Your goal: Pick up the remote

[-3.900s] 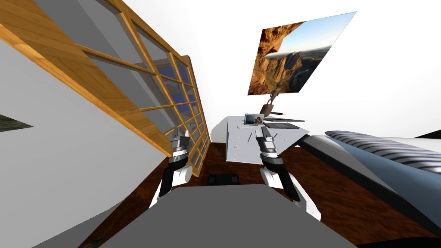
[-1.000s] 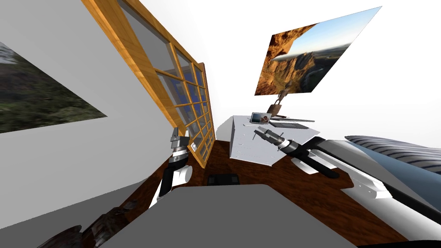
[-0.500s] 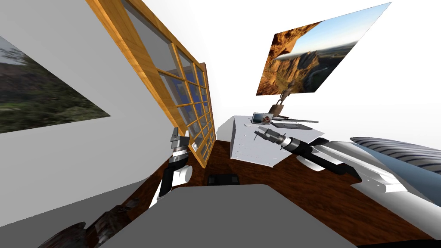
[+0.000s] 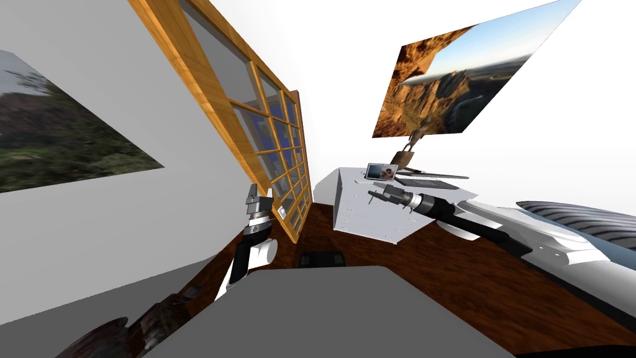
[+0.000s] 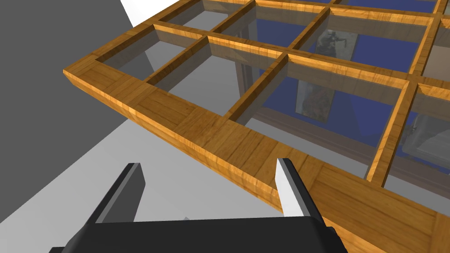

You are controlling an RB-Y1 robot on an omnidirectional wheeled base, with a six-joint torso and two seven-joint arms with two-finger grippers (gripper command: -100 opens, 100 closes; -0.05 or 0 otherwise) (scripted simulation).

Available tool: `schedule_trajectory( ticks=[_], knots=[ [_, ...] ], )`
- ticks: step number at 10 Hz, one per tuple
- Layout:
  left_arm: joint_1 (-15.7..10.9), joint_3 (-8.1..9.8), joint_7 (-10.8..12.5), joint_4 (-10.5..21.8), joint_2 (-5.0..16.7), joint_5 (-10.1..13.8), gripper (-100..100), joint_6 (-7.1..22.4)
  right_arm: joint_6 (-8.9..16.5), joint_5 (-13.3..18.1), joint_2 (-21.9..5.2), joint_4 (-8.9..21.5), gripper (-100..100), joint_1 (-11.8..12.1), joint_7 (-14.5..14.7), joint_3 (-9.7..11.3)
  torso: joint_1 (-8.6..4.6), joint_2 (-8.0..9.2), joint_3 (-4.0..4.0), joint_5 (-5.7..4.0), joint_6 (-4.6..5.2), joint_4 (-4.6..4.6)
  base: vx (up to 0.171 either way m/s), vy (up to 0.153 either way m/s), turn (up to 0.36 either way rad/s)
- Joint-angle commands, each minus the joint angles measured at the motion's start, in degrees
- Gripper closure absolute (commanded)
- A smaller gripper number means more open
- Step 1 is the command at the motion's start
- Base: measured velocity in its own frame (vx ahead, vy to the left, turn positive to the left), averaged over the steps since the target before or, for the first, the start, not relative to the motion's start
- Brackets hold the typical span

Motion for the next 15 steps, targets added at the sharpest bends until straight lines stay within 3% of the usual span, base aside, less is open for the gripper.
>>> schedule_trajectory(
  ticks=[1, 2, 3, 5, 8, 10, 13, 15],
  knots=[
    [0.00, 0.00, 0.00, 0.00, 0.00, 0.00, 0, 0.00, -0.54, 0.66, -2.86, 0.81, -100, 0.27, 0.00, -0.20, 0.00, 0.00, 0.00, 0.00, 0.00, 0.00, 0.036, 0.017, 0.026],
    [0.00, 0.00, 0.00, 0.00, 0.00, 0.00, 0, 0.00, -0.54, 0.66, -3.51, 0.81, -100, 0.27, 0.00, -0.20, 0.00, -0.01, -0.01, 0.00, 0.01, 0.00, 0.018, 0.007, -0.007],
    [0.00, 0.00, 0.00, 0.00, 0.00, 0.00, 0, 0.00, -1.62, 2.10, -5.75, 2.72, -100, 0.73, -0.05, -0.37, -0.02, 0.04, 0.02, -0.01, 0.02, 0.01, 0.033, 0.016, 0.044],
    [0.00, 0.00, 0.00, 0.00, 0.00, 0.00, 0, 0.00, -1.62, 2.10, -7.84, 2.72, -100, 0.73, -0.05, -0.37, -0.01, -0.02, -0.01, 0.00, 0.01, -0.01, 0.029, 0.009, 0.012],
    [0.00, 0.00, 0.00, 0.00, 0.00, 0.00, 0, 0.00, -3.92, 5.13, -13.55, 6.51, -100, 1.88, -0.32, -0.43, 0.00, -0.06, -0.04, 0.00, 0.01, -0.02, 0.052, 0.019, 0.036],
    [0.00, 0.00, 0.00, 0.00, 0.00, 0.00, 0, 0.00, -3.92, 5.13, -16.30, 6.51, -100, 1.88, -0.32, -0.43, 0.02, -0.08, -0.05, 0.00, 0.01, -0.03, 0.036, 0.008, 0.007],
    [0.01, 0.00, 0.00, 0.00, 0.00, 0.00, 0, 0.00, -6.35, 8.29, -21.85, 10.20, -100, 3.34, -0.81, -0.11, 0.00, -0.10, -0.07, -0.01, 0.01, -0.03, 0.064, 0.012, 0.031],
    [0.01, 0.00, 0.00, 0.00, 0.00, 0.00, 0, 0.00, -6.35, 8.29, -24.32, 10.20, -100, 3.34, -0.81, -0.11, 0.00, -0.14, -0.09, -0.01, 0.01, -0.04, 0.047, 0.006, 0.010]
  ],
)
